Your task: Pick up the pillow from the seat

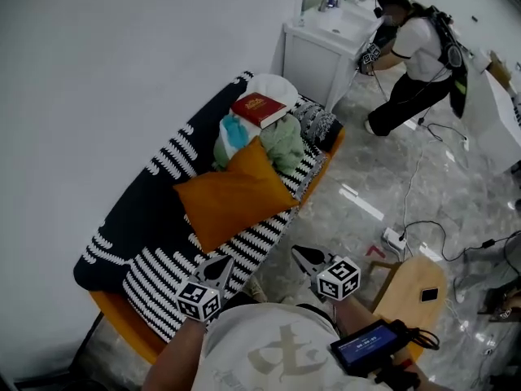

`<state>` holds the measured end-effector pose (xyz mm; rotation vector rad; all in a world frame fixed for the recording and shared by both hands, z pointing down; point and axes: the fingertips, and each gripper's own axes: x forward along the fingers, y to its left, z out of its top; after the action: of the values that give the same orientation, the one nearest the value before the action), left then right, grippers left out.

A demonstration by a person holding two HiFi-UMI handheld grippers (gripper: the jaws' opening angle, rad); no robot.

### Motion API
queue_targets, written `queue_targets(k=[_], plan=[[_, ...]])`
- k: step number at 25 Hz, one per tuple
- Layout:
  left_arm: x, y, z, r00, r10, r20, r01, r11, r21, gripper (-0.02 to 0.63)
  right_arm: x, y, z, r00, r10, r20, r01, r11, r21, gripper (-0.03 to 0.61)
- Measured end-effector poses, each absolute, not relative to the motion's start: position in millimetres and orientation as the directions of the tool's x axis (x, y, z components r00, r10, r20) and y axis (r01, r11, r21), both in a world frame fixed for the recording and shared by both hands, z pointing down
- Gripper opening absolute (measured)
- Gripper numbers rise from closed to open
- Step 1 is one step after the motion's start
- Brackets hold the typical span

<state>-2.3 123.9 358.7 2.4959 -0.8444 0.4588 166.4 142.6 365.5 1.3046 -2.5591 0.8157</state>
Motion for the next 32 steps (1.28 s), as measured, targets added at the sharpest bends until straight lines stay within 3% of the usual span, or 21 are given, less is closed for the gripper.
queue_targets(k=[9, 18, 32], plan=[[-34.5, 61.9, 360.9, 0.767, -0.487, 0.417, -0.627, -0.705, 0.332, 0.009, 130.1, 68.0, 356.4, -0.608, -0.69, 0.392, -0.792, 0.498, -0.352, 0.011], [-83.8, 32.0, 371.5, 0.708, -0.559, 0.433, -0.703, -0.615, 0.356, 0.009, 117.6, 23.9, 366.7, -0.614, -0.653, 0.443, -0.789, 0.51, -0.342, 0.011], [-74.3, -12.1, 404.7, 0.632, -0.574, 0.521, -0.773, -0.517, 0.368, 0.009, 125.8, -60.7, 420.8, -0.672, -0.555, 0.49, -0.739, 0.536, -0.407, 0.011]])
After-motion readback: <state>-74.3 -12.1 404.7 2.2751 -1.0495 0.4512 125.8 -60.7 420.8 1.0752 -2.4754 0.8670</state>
